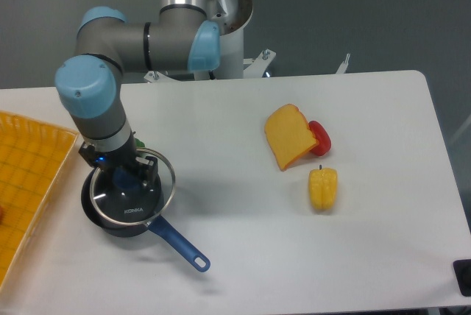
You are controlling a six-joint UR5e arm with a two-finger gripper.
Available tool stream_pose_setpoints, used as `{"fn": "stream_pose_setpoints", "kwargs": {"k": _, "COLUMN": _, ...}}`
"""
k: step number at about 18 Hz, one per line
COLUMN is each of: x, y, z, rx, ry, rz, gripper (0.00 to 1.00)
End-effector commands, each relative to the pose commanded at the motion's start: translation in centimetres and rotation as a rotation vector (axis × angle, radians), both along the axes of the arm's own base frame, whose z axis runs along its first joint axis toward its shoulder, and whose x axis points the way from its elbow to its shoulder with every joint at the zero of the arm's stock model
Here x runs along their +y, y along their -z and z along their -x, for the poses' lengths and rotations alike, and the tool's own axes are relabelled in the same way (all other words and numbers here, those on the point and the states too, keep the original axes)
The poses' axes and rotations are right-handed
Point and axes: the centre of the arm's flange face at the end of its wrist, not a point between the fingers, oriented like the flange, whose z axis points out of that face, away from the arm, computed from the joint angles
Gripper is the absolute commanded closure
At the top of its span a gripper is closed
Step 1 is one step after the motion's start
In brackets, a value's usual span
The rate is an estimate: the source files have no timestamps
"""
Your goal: Open the lid
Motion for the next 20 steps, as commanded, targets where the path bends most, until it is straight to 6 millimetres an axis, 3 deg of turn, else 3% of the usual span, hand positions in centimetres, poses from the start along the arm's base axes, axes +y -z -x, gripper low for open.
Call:
{"fn": "stream_pose_setpoints", "kwargs": {"k": 9, "x": -2.7, "y": -0.1, "z": 4.8, "rx": 0.053, "ry": 0.259, "rz": 0.084, "gripper": 0.41}}
{"fn": "stream_pose_setpoints", "kwargs": {"k": 20, "x": -3.8, "y": -0.5, "z": 5.9, "rx": 0.049, "ry": 0.299, "rz": 0.083, "gripper": 0.41}}
